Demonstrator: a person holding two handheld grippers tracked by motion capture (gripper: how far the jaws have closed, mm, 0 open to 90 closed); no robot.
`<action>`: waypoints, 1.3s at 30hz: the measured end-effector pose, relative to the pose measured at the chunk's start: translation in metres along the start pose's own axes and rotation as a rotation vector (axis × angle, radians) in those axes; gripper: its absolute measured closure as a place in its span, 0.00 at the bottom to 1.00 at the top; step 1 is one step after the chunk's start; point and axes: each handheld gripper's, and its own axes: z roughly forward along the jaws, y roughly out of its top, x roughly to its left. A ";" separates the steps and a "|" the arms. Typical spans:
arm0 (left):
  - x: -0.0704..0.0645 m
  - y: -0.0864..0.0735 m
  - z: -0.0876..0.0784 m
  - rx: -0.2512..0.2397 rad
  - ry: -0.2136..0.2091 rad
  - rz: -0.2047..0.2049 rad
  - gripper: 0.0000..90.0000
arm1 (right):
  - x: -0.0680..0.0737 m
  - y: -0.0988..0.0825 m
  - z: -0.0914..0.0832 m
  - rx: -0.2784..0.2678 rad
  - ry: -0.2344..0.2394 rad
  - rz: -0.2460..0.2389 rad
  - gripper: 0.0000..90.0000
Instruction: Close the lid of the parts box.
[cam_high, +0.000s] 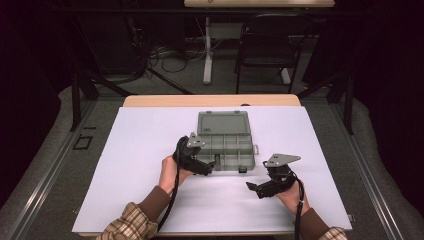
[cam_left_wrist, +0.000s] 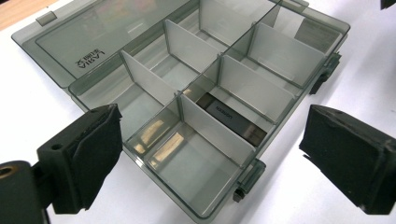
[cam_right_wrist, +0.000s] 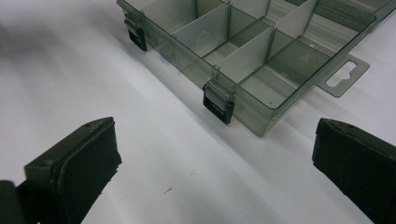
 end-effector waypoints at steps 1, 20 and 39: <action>0.000 0.000 0.001 0.002 0.002 0.005 0.05 | 0.000 0.000 0.000 0.001 -0.003 0.000 0.00; 0.012 0.014 0.016 0.042 -0.029 0.040 0.01 | -0.002 -0.001 0.001 -0.001 -0.003 0.006 0.00; 0.014 0.022 0.036 0.080 -0.016 0.059 0.05 | -0.003 -0.002 -0.001 -0.003 -0.003 0.009 0.00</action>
